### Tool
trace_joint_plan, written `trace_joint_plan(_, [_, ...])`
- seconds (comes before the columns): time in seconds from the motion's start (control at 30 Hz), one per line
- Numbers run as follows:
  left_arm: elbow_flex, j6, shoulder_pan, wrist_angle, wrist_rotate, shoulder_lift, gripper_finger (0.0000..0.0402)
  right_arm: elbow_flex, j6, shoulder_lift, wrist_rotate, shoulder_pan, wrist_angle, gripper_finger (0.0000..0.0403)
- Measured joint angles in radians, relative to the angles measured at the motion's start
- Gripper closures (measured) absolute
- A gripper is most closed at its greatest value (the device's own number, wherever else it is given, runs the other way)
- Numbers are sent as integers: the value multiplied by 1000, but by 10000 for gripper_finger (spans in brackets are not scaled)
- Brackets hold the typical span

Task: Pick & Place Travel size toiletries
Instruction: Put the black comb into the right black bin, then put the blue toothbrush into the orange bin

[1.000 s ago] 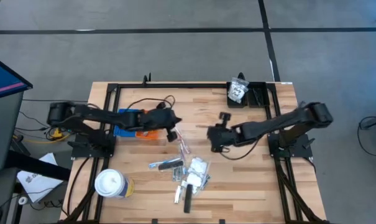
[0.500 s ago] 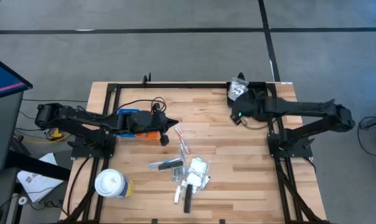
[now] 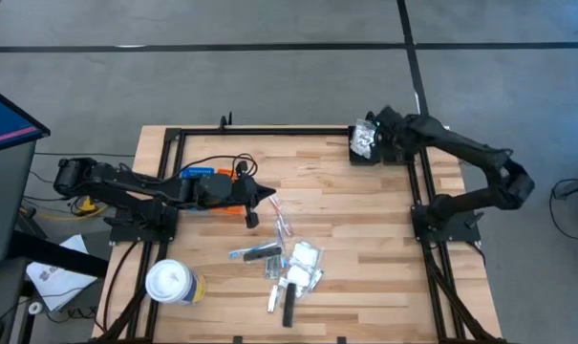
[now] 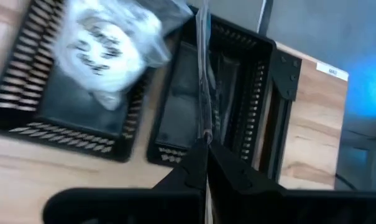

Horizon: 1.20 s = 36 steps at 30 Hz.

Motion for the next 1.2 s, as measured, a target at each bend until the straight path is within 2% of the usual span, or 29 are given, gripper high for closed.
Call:
trace_joint_plan(0.17, [0,1,0,6,0,1,400,0,-87,120,-13,-91,75,403])
trace_joint_plan(0.4, [0,2,0,11,0,1,400,0,-99,227,3,-143,144,400])
trace_joint_plan(0.5, [0,16,0,12,0,1,400,0,-95,244,22,-149,144,383])
trace_joint_plan(0.6, [0,18,0,12,0,1,400,0,-93,238,31,-145,144,347])
trace_joint_plan(0.77, [0,18,0,12,0,1,400,0,-95,175,40,-133,143,271])
trace_joint_plan(0.93, [0,18,0,12,7,1,400,14,-118,54,40,-94,138,207])
trace_joint_plan(1.07, [0,17,0,12,122,1,400,15,-148,-59,6,9,142,180])
trace_joint_plan(1.2, [0,13,0,12,274,1,400,15,-167,-154,-78,161,172,175])
